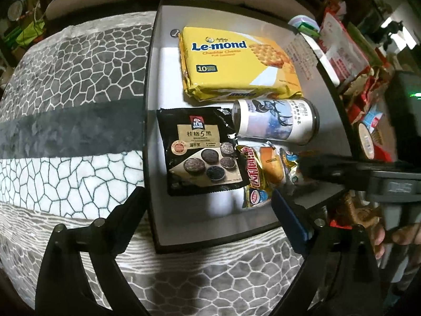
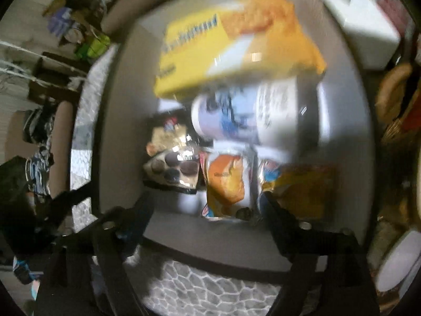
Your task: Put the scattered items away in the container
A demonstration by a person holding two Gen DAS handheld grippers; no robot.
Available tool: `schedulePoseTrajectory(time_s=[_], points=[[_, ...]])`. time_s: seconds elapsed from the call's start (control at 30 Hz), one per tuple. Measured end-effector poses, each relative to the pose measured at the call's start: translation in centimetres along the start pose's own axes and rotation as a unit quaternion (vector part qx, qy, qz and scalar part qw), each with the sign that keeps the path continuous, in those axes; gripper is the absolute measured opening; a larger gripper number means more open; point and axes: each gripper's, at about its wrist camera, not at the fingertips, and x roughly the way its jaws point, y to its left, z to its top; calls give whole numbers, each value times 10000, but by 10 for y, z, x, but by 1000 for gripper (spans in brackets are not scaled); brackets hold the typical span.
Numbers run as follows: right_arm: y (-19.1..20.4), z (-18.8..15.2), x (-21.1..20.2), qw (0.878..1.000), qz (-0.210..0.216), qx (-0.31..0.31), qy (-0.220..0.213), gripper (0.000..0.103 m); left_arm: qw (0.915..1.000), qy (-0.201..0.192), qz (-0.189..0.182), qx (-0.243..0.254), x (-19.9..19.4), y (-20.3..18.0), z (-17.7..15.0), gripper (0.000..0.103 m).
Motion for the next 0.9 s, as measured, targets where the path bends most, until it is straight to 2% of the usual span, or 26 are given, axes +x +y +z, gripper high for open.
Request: schedulePoseTrajectory(time_s=[0.07,0.1,0.23,0.53,0.9], points=[[3,-9,-18,9985,-271,-255,-411,103,9999,-105,63,9,-2,-3,-3,103],[-1,-6,-21,9973,-363,-354,-530,103,9998,-148,89,17,-3,-4,-5,103],[5,-31,-18,9911,-850,-533,-871,103,9989,-286,350,102,-2,-11,-14,103],[-8,-60,-17,9864,-977,-291,-1292,103,9945,-701,752,175,-7,-21,-26,103],[0,-79,-31,9796,-996,-271,-1724,103,9919,-958,798,248,-17,-31,-41,103]])
